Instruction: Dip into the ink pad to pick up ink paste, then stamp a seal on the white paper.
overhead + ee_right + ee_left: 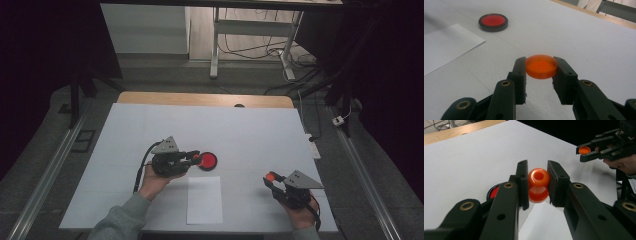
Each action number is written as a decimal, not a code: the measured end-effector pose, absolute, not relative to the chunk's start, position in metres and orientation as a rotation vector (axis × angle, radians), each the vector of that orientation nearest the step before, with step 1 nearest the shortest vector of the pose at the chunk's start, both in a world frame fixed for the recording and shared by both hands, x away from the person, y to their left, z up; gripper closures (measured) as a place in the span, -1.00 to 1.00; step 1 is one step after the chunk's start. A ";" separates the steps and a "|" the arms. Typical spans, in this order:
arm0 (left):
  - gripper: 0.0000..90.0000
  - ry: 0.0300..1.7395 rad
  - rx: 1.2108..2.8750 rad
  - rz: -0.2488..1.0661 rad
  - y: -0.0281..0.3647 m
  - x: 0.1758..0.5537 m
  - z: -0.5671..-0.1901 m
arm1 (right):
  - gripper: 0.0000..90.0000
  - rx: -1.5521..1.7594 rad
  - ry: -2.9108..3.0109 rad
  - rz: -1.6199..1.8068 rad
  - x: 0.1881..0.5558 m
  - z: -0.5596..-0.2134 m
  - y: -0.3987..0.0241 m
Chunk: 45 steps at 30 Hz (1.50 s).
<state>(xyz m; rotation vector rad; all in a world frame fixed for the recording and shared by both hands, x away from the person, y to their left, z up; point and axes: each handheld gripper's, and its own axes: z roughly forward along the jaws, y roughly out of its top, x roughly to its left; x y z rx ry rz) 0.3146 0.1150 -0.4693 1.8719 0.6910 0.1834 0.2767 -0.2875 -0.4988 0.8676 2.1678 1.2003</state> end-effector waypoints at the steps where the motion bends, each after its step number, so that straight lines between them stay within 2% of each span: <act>1: 0.60 0.690 1.874 0.184 0.115 0.314 -0.469 | 0.43 0.869 2.169 1.200 0.277 -0.499 -0.287; 33: 0.60 0.664 1.907 0.209 0.119 0.292 -0.468 | 0.43 0.870 2.168 1.209 0.277 -0.499 -0.288; 40: 0.60 0.658 1.925 0.149 0.115 0.286 -0.470 | 0.43 0.861 2.168 1.202 0.275 -0.499 -0.286; 45: 0.60 0.635 1.942 0.153 0.112 0.278 -0.473 | 0.43 0.861 2.169 1.198 0.276 -0.499 -0.287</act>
